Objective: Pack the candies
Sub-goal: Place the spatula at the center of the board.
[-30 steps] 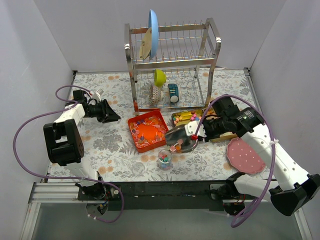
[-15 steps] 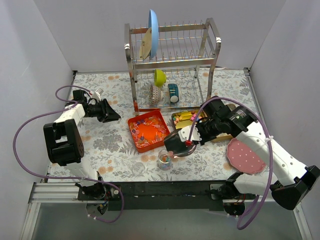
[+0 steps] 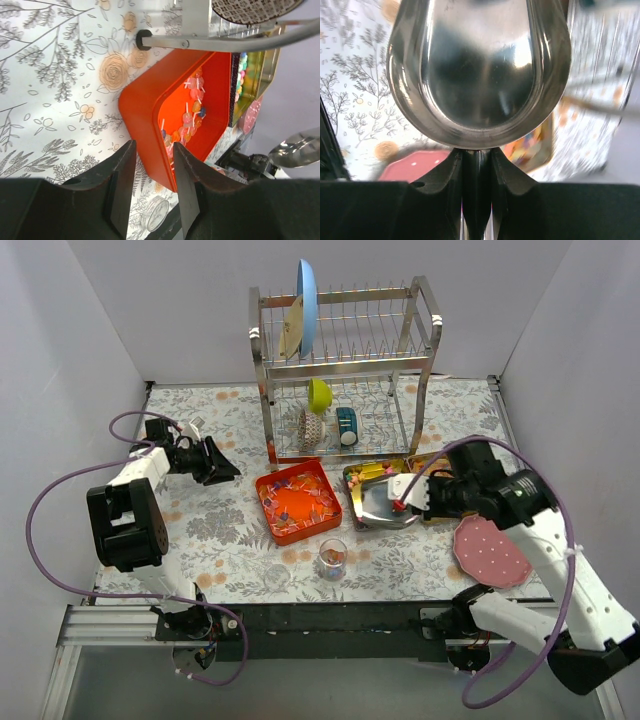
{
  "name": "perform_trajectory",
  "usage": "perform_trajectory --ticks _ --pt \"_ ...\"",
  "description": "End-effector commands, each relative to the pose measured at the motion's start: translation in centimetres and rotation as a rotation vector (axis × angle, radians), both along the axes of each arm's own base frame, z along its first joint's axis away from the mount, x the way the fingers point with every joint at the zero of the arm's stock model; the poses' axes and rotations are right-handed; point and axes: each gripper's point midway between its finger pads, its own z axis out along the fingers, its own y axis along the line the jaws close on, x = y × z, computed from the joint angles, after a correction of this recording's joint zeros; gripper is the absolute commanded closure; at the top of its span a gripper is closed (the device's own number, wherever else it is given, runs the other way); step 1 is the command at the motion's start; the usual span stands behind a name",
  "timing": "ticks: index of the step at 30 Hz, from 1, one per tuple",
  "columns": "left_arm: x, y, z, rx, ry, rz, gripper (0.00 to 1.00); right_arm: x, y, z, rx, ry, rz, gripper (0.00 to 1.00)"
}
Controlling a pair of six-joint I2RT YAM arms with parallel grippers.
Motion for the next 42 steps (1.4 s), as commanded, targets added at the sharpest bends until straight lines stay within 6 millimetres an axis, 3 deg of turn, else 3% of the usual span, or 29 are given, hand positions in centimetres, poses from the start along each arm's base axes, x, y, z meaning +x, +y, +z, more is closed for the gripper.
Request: perform_trajectory --ticks 1,4,7,14,16,21,23,25,26,28,29,30,32,34,35,37,40,42 --pt "1.1 1.5 2.3 0.089 -0.057 0.071 0.64 -0.3 -4.6 -0.7 0.083 0.013 -0.326 0.99" --pt "1.1 2.1 2.3 0.130 -0.051 0.106 0.64 -0.2 -6.9 -1.6 0.141 0.050 -0.532 0.99" --pt "1.1 2.5 2.4 0.155 -0.046 0.128 0.64 1.4 -9.0 -1.9 0.212 0.067 -0.757 0.99" --pt "1.2 2.0 1.6 0.110 -0.013 0.110 0.64 8.0 -14.6 -2.2 0.363 0.068 -1.153 0.99" --pt "1.5 2.0 0.8 0.109 0.002 0.105 0.63 10.4 -15.2 -1.8 0.396 0.015 -1.170 0.99" --pt "1.7 1.6 0.5 0.083 -0.006 0.046 0.64 16.1 -17.5 -3.7 0.434 -0.010 -1.243 0.99" --pt "1.2 1.6 0.2 0.084 -0.008 0.011 0.64 18.5 -18.3 -4.6 0.466 -0.001 -1.259 0.99" --pt "0.3 1.3 -0.3 0.080 0.016 -0.010 0.64 20.6 -19.0 -4.3 0.489 -0.023 -1.264 0.99" --pt "0.0 1.2 -0.5 0.085 0.017 -0.023 0.64 22.1 -19.5 -5.2 0.497 -0.016 -1.275 0.99" --pt "-0.7 1.2 -1.0 0.081 0.042 -0.032 0.64 24.0 -20.7 -4.9 0.513 -0.036 -1.300 0.99" --pt "-1.0 1.1 -1.2 0.083 0.048 -0.039 0.64 24.8 -20.9 -6.5 0.509 -0.001 -1.314 0.99" --pt "-1.1 1.1 -1.1 0.082 0.045 -0.040 0.64 25.9 -21.2 -6.0 0.523 -0.021 -1.309 0.99" --pt "-1.4 1.1 -1.4 0.086 0.052 -0.047 0.64 27.0 -21.5 -8.2 0.511 0.018 -1.313 0.99" --pt "-1.6 1.1 -1.5 0.092 0.054 -0.070 0.64 28.1 -21.6 -8.9 0.508 0.028 -1.299 0.99" --pt "-1.4 1.2 -1.4 0.096 0.048 -0.075 0.64 28.4 -21.7 -10.6 0.489 0.059 -1.305 0.99" --pt "-1.3 1.4 -1.6 0.116 0.044 -0.090 0.64 29.3 -22.4 -11.5 0.471 0.046 -1.320 0.99" --pt "-1.1 1.8 -1.8 0.141 0.045 -0.097 0.64 29.9 -23.1 -14.5 0.430 0.071 -1.341 0.99" --pt "-1.4 2.2 -2.2 0.168 0.058 -0.096 0.64 30.1 -23.3 -15.3 0.414 0.073 -1.342 0.99"
